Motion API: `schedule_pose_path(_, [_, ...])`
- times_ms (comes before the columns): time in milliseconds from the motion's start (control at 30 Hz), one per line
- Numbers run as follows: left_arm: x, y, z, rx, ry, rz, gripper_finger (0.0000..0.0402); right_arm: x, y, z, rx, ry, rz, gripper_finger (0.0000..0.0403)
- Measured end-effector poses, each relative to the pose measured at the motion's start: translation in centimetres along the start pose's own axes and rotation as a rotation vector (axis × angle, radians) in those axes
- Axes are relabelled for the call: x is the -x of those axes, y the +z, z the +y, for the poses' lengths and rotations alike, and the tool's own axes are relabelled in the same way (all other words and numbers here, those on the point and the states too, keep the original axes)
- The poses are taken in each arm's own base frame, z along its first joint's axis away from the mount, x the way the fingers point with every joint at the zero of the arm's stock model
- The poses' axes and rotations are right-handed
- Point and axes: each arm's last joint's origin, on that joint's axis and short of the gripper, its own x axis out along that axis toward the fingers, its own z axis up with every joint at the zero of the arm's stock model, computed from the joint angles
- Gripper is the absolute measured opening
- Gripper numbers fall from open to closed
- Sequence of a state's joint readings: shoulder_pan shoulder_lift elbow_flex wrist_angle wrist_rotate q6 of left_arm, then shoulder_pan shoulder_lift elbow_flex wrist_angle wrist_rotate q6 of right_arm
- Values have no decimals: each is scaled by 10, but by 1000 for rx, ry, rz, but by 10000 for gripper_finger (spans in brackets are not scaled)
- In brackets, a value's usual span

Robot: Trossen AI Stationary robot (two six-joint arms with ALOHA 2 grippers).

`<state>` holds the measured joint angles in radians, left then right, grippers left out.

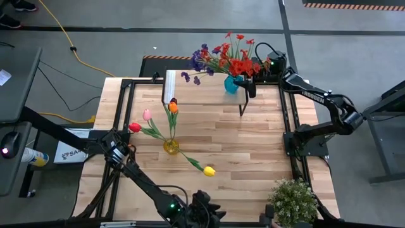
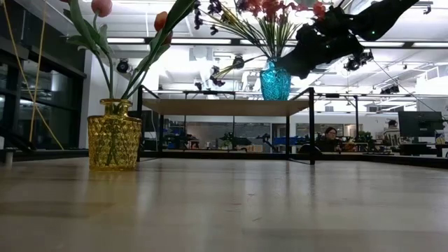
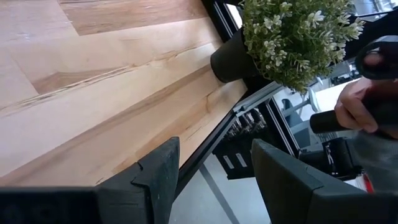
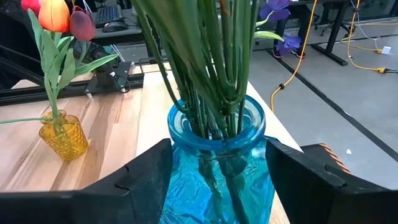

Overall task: Pick and place flowers into a vace then onto a shelf
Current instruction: Put the blue vase with flowers on the shelf

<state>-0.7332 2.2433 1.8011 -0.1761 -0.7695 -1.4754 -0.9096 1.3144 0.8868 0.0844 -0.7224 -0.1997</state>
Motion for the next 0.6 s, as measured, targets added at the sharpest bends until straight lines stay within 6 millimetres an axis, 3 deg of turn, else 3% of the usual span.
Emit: schedule_pose_path(600, [-3, 3, 0, 0, 3, 11, 232, 4, 16, -1, 33, -14, 54, 269])
